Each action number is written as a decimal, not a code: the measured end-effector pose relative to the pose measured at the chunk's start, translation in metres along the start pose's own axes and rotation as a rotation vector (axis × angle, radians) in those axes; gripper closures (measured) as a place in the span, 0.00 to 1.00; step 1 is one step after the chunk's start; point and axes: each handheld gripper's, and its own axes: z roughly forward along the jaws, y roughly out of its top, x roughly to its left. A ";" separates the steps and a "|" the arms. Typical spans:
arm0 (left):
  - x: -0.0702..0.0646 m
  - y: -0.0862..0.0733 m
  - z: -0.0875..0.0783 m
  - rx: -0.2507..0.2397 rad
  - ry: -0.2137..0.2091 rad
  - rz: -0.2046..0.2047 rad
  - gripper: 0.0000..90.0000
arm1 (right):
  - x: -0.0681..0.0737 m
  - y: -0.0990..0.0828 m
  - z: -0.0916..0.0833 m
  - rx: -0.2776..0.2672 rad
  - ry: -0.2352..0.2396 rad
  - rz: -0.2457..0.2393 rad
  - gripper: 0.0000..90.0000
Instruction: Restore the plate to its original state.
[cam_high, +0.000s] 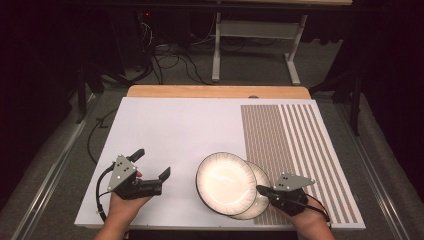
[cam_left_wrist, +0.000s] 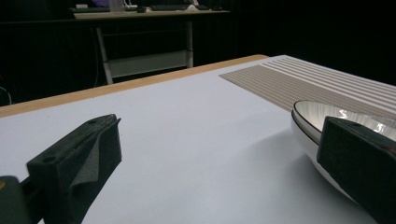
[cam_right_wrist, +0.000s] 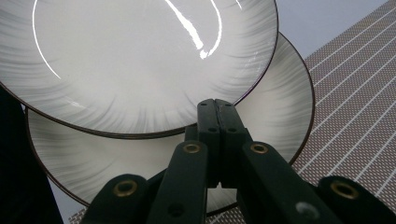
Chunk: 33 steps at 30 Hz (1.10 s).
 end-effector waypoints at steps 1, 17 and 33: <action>0.000 0.000 0.000 0.000 0.000 0.000 0.01 | 0.000 0.000 0.000 0.000 0.000 0.000 1.00; 0.002 0.000 -0.003 -0.024 0.006 -0.006 0.03 | 0.000 0.000 0.000 0.003 -0.002 0.001 1.00; 0.004 0.000 -0.004 -0.013 0.013 -0.006 0.03 | 0.000 0.000 0.000 0.000 0.000 -0.004 1.00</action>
